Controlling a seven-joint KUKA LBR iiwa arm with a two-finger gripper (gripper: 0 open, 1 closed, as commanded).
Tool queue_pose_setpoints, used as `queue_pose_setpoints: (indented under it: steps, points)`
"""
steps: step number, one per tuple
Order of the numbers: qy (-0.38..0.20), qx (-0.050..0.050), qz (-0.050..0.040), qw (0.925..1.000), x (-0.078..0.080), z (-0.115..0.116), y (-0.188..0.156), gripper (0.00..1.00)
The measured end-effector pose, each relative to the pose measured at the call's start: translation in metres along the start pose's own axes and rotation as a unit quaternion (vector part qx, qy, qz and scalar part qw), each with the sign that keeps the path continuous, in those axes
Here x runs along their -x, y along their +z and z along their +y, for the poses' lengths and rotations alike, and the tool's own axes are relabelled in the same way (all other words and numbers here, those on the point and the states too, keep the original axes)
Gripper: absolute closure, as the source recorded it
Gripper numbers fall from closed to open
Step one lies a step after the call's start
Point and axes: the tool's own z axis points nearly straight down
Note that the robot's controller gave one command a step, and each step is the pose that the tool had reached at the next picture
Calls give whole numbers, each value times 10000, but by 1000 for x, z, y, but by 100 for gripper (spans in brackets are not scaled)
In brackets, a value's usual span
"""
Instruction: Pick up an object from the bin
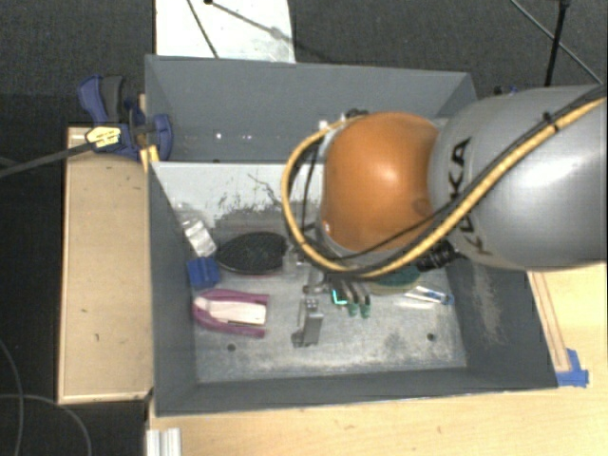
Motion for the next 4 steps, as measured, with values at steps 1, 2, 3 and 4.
queue_pose_setpoints:
  steps: [1,2,3,4]
  points:
    - [944,2,-19,9955,25,70,144,0]
    - [1127,0,-25,9936,7,43,109,0]
    - [2303,17,-45,9731,14,63,111,0]
    - [2915,0,-13,9566,9,45,142,0]
